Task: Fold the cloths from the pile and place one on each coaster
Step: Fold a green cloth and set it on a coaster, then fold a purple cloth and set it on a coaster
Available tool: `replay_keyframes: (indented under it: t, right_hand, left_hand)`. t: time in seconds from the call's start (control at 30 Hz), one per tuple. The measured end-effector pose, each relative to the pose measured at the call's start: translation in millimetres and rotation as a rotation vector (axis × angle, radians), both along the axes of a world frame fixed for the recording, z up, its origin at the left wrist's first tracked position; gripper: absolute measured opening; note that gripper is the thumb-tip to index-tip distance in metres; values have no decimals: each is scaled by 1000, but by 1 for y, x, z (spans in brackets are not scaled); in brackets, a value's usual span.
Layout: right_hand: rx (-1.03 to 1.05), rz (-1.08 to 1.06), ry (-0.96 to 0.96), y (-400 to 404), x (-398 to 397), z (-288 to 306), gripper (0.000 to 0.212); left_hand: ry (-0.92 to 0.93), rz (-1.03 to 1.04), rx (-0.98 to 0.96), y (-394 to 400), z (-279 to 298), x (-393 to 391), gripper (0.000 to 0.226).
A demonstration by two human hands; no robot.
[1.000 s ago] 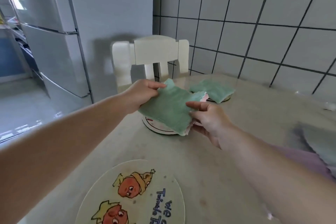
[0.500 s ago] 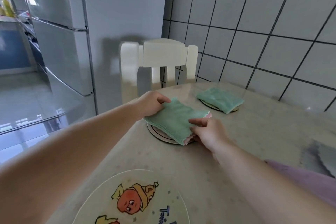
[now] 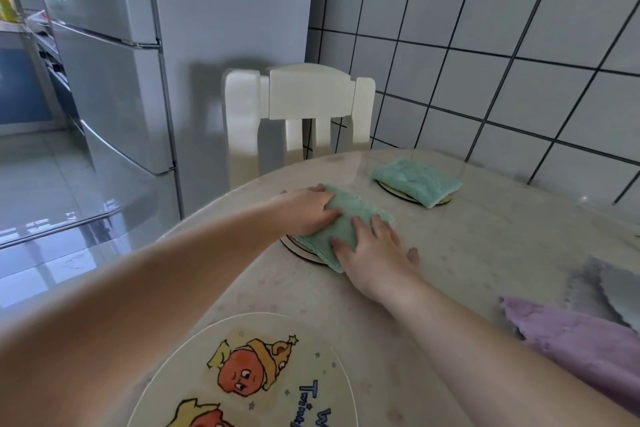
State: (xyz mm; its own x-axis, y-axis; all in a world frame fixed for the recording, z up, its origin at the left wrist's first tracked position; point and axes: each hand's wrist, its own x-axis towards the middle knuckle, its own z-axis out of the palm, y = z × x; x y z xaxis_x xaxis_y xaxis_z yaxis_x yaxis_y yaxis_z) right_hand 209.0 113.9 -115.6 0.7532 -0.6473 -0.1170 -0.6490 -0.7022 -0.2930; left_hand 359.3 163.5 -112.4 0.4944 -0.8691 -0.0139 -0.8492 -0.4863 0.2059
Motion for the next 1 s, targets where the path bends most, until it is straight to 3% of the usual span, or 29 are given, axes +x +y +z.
replay_keyframes:
  t: [0.2, 0.27, 0.37, 0.47, 0.53, 0.77, 1.0]
  right_hand:
    - [-26, 5, 31, -1, -6, -4, 69]
    - [-26, -4, -99, -4, -10, 3, 62]
    - [6, -5, -370, -8, -30, 14, 35]
    - [69, -48, -574, -10, -59, 27, 22]
    - [123, -124, -667, -9, -84, 37, 19]
    - [61, -108, -693, 4, -193, 61, 20]
    - [-27, -185, -703, 9, -321, 70, 22]
  left_hand:
    - [10, 63, 81, 4, 1, -3, 65]
    - [5, 86, 46, 5, 5, -3, 54]
    - [34, 80, -196, 10, 18, -13, 34]
    - [416, 39, -429, 20, 42, -45, 26]
    - [681, 16, -468, 26, 57, -74, 23]
    - [752, -199, -469, 36, 81, -175, 21]
    - [735, -409, -198, 40, 77, -278, 18]
